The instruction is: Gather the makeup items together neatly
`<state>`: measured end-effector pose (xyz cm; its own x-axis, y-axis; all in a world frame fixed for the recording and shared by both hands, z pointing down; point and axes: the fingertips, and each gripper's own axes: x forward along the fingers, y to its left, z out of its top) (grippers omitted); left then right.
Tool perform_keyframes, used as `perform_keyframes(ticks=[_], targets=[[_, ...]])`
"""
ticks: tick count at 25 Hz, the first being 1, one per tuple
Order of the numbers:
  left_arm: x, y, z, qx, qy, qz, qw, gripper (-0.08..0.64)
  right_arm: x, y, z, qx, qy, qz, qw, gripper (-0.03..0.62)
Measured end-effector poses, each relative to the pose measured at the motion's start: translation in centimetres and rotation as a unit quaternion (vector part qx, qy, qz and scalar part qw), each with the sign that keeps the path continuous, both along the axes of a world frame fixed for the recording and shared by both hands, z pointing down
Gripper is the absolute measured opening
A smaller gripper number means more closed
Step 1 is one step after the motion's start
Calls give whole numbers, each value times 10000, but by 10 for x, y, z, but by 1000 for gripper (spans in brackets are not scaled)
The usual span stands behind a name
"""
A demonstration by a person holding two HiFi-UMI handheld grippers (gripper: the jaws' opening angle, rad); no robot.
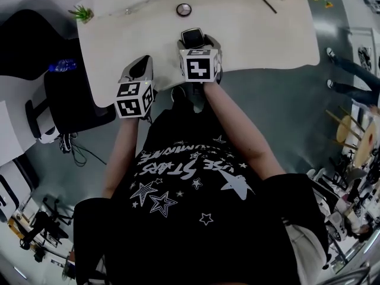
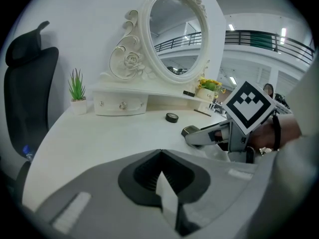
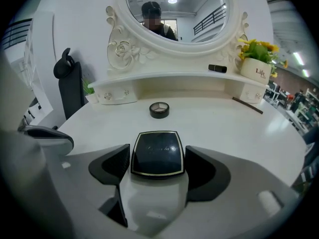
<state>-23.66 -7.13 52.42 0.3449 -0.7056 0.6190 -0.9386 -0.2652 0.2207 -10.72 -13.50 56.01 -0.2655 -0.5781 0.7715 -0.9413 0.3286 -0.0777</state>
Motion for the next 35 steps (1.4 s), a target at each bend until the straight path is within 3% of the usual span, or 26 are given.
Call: perform_keyframes(ticks=[5, 13, 19, 27, 35], targets=[[1, 1, -4, 63, 30, -21, 10000, 0, 7, 2, -5, 78, -94, -79, 9999, 423], [-6, -1, -13, 208, 67, -148, 9997, 0, 14, -9, -39, 456, -188, -119, 9987, 411], [-10, -14, -22, 312, -60, -412, 9986, 0, 14, -43, -53, 553, -267, -433, 9972, 383], [-15, -32, -23, 171, -69, -919, 9956, 0, -1, -92, -43, 313, -258, -1008, 9941, 360], [-13, -49, -16, 11, -27, -1079, 9942, 0, -24, -108, -23, 17, -141, -1547, 9879, 340]])
